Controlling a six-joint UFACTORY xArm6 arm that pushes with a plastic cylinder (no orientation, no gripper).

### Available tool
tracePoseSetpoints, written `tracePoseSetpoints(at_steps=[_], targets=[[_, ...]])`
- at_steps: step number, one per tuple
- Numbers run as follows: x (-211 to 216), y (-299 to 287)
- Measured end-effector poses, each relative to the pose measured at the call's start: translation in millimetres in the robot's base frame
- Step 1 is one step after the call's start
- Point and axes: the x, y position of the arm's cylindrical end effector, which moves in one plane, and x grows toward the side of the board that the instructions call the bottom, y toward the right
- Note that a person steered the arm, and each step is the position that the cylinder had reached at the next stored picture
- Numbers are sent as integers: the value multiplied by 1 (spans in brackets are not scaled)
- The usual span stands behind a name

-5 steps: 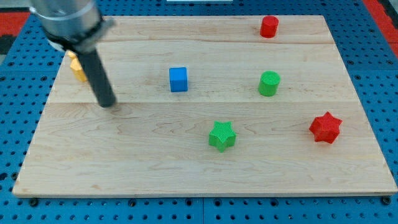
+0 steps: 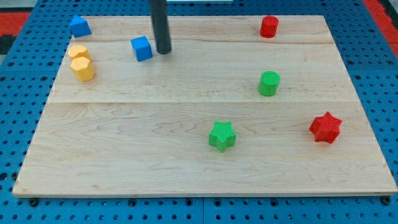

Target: Push the cube towards the top left corner of the board

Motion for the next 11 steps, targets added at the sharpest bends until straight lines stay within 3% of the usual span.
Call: tracePoseSetpoints(at_steps=[1,3,4,5,8,9,11], targets=[[10,-40],[-77,-121],[-67,-103],[-125,-102],[-126,-138],[-125,-251],[-116,-251]])
